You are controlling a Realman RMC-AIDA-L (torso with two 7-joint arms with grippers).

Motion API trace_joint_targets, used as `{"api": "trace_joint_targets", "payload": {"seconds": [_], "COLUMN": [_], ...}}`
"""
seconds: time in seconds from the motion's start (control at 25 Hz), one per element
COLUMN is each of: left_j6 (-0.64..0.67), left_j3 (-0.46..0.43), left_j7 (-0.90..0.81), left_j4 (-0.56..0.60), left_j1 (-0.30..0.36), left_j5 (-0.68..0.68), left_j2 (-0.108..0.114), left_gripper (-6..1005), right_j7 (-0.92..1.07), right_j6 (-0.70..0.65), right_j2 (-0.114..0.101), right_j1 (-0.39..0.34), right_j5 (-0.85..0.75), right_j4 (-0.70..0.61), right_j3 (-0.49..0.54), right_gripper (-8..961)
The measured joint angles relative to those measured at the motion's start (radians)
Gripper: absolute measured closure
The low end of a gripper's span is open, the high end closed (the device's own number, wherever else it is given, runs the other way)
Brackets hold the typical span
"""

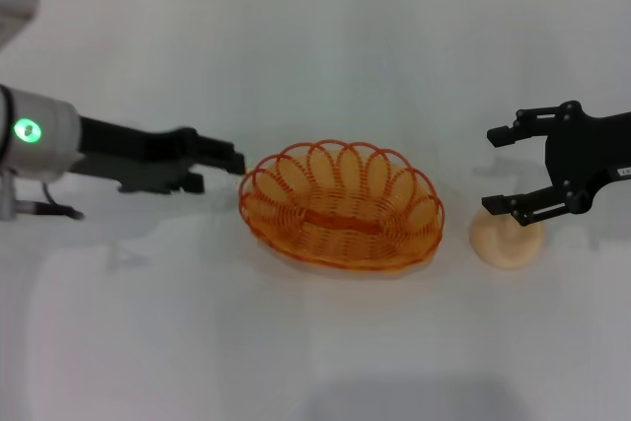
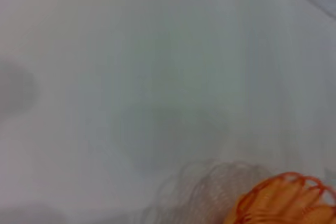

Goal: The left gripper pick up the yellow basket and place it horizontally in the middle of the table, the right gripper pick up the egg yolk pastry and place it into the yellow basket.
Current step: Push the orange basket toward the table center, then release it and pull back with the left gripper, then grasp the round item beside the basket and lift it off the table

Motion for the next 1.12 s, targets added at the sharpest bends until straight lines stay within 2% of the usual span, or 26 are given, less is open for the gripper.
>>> {"api": "trace_joint_targets", "payload": {"seconds": [0.16,0.32,0.52,0.64,0.76,0.88,1.12], "left_j6": [0.082,0.146,0.191,0.219,0.258,0.289,0.406], "left_j3": [-0.109,-0.237,-0.360,-0.428,-0.447,-0.443,-0.441], "left_j7": [0.073,0.283,0.710,0.991,1.195,1.324,1.508], "left_j4": [0.075,0.087,0.004,-0.088,-0.156,-0.170,-0.124], "left_j1": [0.005,0.001,-0.004,0.000,0.009,0.023,0.035], "left_j5": [-0.013,-0.109,-0.256,-0.345,-0.401,-0.397,-0.261], "left_j2": [0.002,0.018,0.048,0.053,0.055,0.057,0.059], "left_gripper": [322,295,261,241,221,201,147], "right_j7": [0.023,0.056,0.118,0.137,0.149,0.168,0.204], "right_j6": [-0.001,-0.001,-0.007,-0.018,-0.029,-0.040,-0.064], "right_j2": [0.003,0.014,0.020,0.021,0.021,0.021,0.016], "right_j1": [0.000,-0.007,-0.022,-0.024,-0.025,-0.025,-0.020], "right_j5": [0.003,0.001,-0.001,-0.002,-0.001,-0.001,0.000], "right_j4": [-0.004,-0.037,-0.085,-0.089,-0.090,-0.090,-0.090], "right_j3": [0.000,0.000,-0.007,-0.008,-0.007,-0.005,-0.002], "right_gripper": [127,127,127,127,127,127,127]}}
